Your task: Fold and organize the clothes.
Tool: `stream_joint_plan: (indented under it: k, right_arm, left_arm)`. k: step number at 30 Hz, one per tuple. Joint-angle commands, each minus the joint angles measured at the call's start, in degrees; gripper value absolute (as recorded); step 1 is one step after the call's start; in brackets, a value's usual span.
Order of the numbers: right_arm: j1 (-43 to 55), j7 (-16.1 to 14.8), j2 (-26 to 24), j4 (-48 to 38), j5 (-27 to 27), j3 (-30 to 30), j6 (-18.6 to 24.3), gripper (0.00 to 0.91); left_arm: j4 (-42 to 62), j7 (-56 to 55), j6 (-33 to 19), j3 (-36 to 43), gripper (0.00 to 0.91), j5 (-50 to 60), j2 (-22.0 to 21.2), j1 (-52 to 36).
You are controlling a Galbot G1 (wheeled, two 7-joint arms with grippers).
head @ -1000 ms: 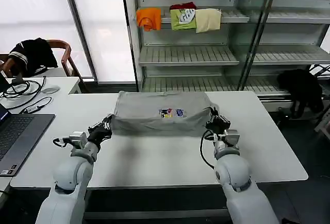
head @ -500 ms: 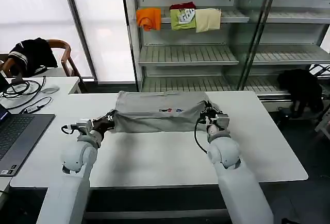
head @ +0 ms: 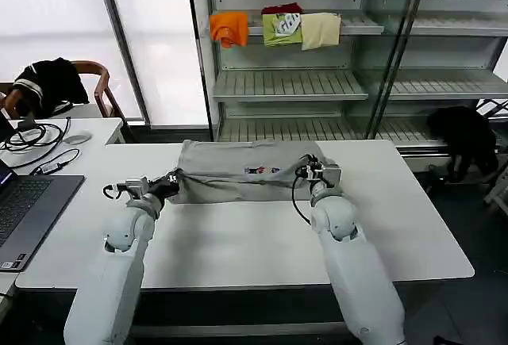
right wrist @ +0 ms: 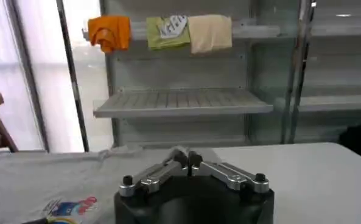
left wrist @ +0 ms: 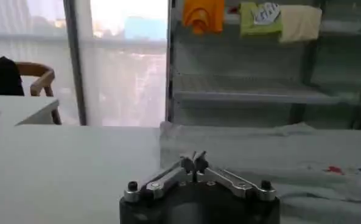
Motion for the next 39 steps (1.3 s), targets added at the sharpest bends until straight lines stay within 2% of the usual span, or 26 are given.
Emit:
stream_joint_plan:
  k: [1, 4, 5, 8, 11, 25, 39]
  right_arm:
    - [1.7, 0.0, 0.8, -3.3, 0.4, 0.0, -1.9, 0.907]
    - [2.3, 2.3, 2.0, -3.9, 2.9, 0.1, -2.0, 0.907]
    - [2.6, 4.6, 2.6, -4.2, 4.4, 0.1, -2.0, 0.907]
    - [3.0, 8.8, 3.6, -4.4, 7.2, -0.1, -2.1, 0.907]
    - [2.7, 10.4, 3.6, -3.0, 9.6, -0.4, -2.2, 0.907]
    - [-2.2, 11.1, 0.1, 5.0, 9.2, -0.6, -2.2, 0.907]
    - [-8.9, 10.3, -5.6, 16.5, 9.4, 0.1, -2.2, 0.907]
  left_arm:
    - [3.3, -0.2, 0.2, 0.3, 0.907, 0.7, -0.3, -1.7]
    - [2.8, -0.7, 0.3, 0.5, 0.907, 0.4, -0.2, -1.6]
    - [2.5, -1.0, 0.3, 0.6, 0.907, 0.3, -0.2, -1.5]
    - [1.4, -2.0, 0.4, 0.7, 0.907, -0.2, -0.1, -1.0]
    - [0.1, -2.5, 0.5, 0.8, 0.907, -0.6, 0.3, 0.0]
    - [-8.1, -2.7, 0.5, -0.1, 0.907, -1.5, 2.3, 4.9]
    - [-17.9, -0.9, 0.4, -2.3, 0.907, -1.5, 4.0, 13.3]
